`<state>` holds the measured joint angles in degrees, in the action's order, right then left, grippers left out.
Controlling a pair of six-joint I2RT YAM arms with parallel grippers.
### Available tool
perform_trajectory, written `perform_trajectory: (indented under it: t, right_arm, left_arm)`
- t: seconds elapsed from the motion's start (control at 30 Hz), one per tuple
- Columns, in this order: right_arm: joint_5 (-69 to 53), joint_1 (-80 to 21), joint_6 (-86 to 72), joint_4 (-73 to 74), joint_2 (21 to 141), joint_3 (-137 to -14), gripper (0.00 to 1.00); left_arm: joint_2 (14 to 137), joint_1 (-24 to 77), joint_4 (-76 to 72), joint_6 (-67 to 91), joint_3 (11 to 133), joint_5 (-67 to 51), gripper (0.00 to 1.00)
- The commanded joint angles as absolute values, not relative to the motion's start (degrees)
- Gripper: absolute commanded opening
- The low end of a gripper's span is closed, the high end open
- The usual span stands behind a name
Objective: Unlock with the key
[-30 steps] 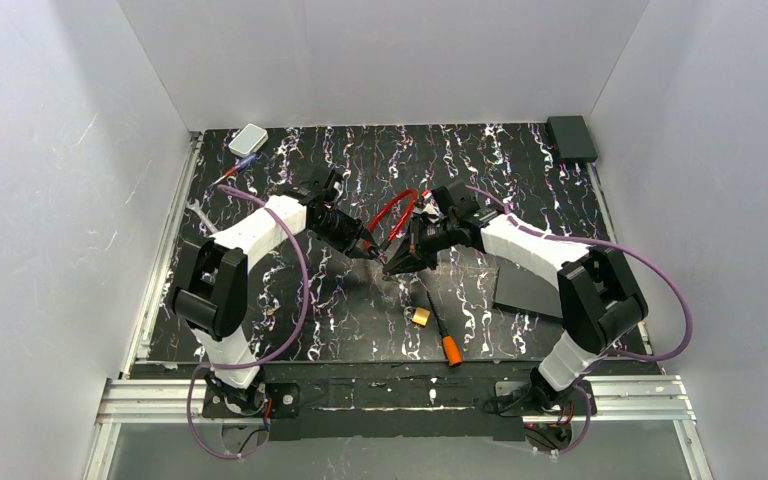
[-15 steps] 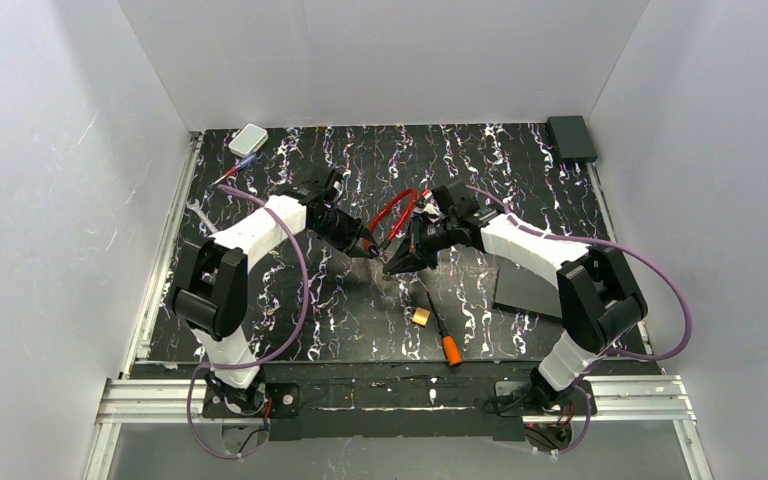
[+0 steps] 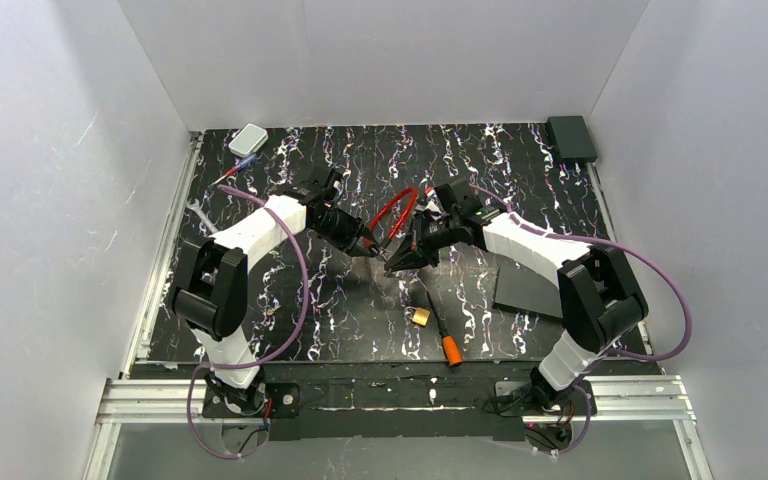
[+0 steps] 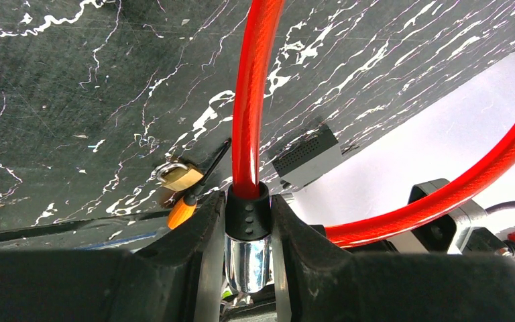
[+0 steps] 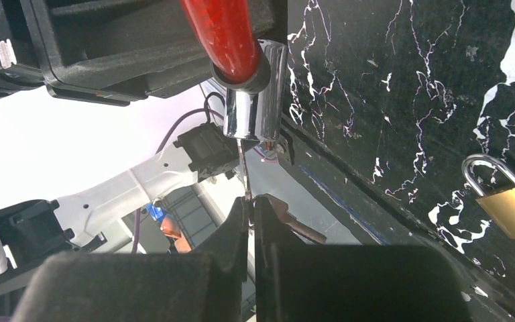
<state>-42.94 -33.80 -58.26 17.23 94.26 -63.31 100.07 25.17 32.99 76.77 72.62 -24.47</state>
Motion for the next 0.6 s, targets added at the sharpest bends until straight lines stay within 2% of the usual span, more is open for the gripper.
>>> perform_trajectory:
  t: [0.0, 0.57]
  right_arm:
    - [-44.07, -33.22, -59.8, 12.42, 94.13, -63.96, 0.01]
    - [-44.03, -33.13, -63.47, 11.04, 94.96, -61.11, 0.01]
  left_arm:
    - [98.57, 25.05, 33.04, 76.29, 73.2, -26.02, 0.0]
    - [97.7, 25.06, 32.17, 75.85, 72.95, -25.8, 0.0]
